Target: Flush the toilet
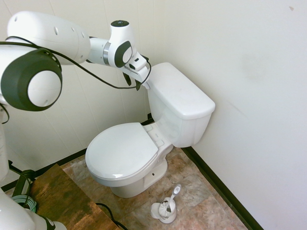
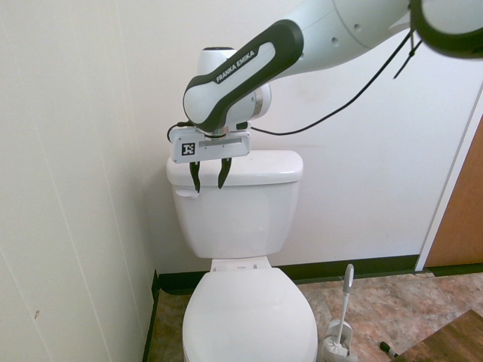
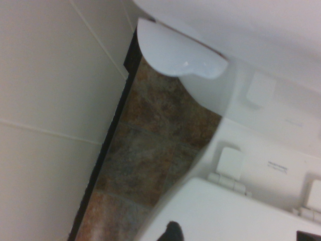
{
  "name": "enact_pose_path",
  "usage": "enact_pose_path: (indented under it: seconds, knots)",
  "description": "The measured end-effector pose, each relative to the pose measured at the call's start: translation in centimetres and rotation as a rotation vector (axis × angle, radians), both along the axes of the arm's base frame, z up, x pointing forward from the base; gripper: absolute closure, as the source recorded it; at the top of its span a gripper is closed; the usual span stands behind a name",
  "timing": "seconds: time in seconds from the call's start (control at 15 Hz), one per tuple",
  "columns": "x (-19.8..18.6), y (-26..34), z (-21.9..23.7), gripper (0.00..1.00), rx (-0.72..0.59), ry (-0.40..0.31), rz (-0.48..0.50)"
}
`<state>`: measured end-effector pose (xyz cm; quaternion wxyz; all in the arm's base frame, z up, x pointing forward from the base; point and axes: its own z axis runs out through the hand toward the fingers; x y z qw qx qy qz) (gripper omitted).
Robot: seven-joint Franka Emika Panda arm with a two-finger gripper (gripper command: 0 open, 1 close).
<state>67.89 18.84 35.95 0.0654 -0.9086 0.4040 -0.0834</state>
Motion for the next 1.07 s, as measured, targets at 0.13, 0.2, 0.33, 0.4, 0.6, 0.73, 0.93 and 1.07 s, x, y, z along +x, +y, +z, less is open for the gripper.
enact_pose_path:
  seconds: [0.13,0.2,0.33,0.4,0.6,0.73,0.93,1.07]
  knots:
    - [1.7,1.0,-0.6,1.0,0.01,-0.014,-0.008]
    - [2.3,1.7,-1.0,1.0,0.012,-0.017,-0.012]
    - [3.2,2.9,-1.9,1.0,0.009,-0.014,-0.014]
    - [3.6,3.5,-2.3,1.0,0.008,-0.015,-0.016]
    - [4.9,4.4,-3.3,1.0,0.011,-0.025,-0.022]
    - [5.7,4.1,-3.6,1.0,0.008,-0.034,-0.034]
    - [6.6,4.5,-4.0,1.0,0.006,-0.048,-0.047]
    - [6.9,5.0,-4.2,1.0,0.003,-0.054,-0.051]
